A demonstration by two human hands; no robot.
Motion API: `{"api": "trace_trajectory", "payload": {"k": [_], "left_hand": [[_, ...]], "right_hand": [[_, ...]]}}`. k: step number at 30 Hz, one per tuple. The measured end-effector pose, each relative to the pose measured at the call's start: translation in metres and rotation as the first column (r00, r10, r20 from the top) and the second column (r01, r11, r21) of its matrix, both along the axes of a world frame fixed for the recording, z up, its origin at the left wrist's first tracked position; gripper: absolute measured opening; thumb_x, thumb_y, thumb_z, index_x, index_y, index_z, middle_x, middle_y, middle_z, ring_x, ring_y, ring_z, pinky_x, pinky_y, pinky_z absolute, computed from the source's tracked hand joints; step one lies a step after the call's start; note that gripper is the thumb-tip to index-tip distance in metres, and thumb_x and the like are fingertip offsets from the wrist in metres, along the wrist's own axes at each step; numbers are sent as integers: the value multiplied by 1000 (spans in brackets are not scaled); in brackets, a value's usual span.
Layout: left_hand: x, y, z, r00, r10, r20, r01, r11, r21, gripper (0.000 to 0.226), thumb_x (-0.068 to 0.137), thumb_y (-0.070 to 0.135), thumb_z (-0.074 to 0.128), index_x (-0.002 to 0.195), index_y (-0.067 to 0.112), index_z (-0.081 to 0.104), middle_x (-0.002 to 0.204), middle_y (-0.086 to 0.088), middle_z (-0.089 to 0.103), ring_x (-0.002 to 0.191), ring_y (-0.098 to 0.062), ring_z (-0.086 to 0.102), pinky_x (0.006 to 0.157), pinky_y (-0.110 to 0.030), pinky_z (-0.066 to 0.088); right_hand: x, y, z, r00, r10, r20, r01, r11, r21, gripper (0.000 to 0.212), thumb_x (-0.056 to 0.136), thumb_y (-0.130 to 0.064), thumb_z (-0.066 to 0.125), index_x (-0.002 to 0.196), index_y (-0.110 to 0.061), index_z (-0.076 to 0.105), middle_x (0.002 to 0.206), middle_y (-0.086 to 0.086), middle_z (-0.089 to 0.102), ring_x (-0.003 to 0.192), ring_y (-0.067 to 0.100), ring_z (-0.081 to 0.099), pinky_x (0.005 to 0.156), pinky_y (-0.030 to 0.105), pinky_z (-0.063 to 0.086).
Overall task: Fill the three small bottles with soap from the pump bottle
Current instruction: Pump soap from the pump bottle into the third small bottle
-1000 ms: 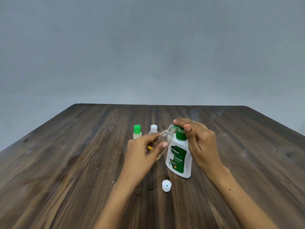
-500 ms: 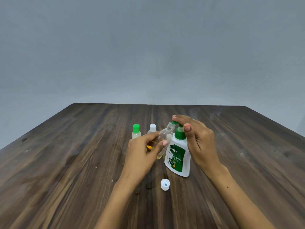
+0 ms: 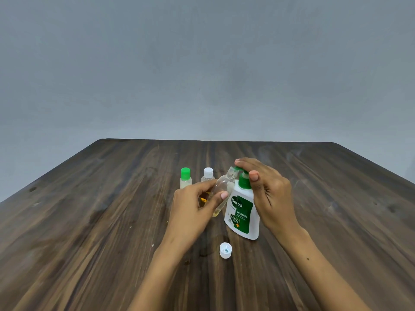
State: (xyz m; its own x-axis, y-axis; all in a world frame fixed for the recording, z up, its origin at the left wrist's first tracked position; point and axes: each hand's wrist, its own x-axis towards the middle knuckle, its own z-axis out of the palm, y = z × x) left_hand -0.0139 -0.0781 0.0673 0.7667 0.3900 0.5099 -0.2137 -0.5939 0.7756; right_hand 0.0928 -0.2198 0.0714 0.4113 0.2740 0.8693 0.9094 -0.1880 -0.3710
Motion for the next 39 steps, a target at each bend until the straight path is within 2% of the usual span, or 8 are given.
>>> {"api": "trace_trajectory", "payload": {"k": [5,8,11,14,22,27,33,39], "left_hand": [[-1,-1,-2,1000,-6,-9,6,1000,-9,23,86,37,69,108,32,73,88,17,74,86,-2,67,78,-30,56],[0,-1,-1,1000,-9,-1,9,1000,-14,22,86,37,69,107,32,74,88,15,74,85,-1,67,77,-29,55],[2,0,0,1000,-5,0,5,1000,-8,23,86,36,69,108,31,74,90,17,74,85,2,67,76,-25,55],[2,-2,-1,1000,-17,-6,17,1000,-4,22,87,36,68,108,32,73,88,14,74,83,-2,67,77,-29,56],[1,-1,-1,1000,-18,-4,18,1000,4,23,87,38,68,107,31,74,87,12,74,81,-5,67,76,-35,56],[2,-1,-2,1000,-24,-12,24,1000,0,23,87,37,68,109,31,73,88,13,74,83,-4,67,78,-34,56],[1,-1,-1,1000,-20,-11,20,1000,6,23,86,39,68,107,31,74,86,11,74,81,-6,68,76,-34,56],[0,-2,3,1000,-21,-11,21,1000,1,23,86,37,68,107,30,74,87,11,75,83,-4,67,77,-31,55]], "right_hand": [[1,-2,3,1000,9,12,-9,1000,-9,65,101,-56,22,114,-14,70,119,-4,68,116,12,61,93,47,49],[2,-2,5,1000,15,7,-14,1000,-22,66,101,-57,22,116,-14,70,121,-4,67,117,11,60,96,46,48],[1,-1,4,1000,9,-7,-9,1000,-8,64,101,-57,22,112,-17,71,116,-8,69,113,10,62,91,46,50],[0,-2,3,1000,11,-3,-11,1000,-13,65,101,-57,23,113,-16,71,117,-8,68,114,10,61,92,47,50],[1,-4,3,997,-23,70,29,996,-86,66,102,-56,21,118,-13,68,124,-2,66,120,13,58,103,41,43],[4,-9,13,978,-48,203,96,968,-233,68,103,-54,20,125,-7,64,132,5,60,127,17,53,112,33,32],[2,-14,17,963,-69,262,141,954,-266,67,103,-53,22,119,-6,67,120,7,68,116,17,60,110,27,30],[2,-13,21,965,-57,257,136,944,-301,68,102,-54,20,123,-7,65,127,6,64,120,16,57,111,29,29]]}}
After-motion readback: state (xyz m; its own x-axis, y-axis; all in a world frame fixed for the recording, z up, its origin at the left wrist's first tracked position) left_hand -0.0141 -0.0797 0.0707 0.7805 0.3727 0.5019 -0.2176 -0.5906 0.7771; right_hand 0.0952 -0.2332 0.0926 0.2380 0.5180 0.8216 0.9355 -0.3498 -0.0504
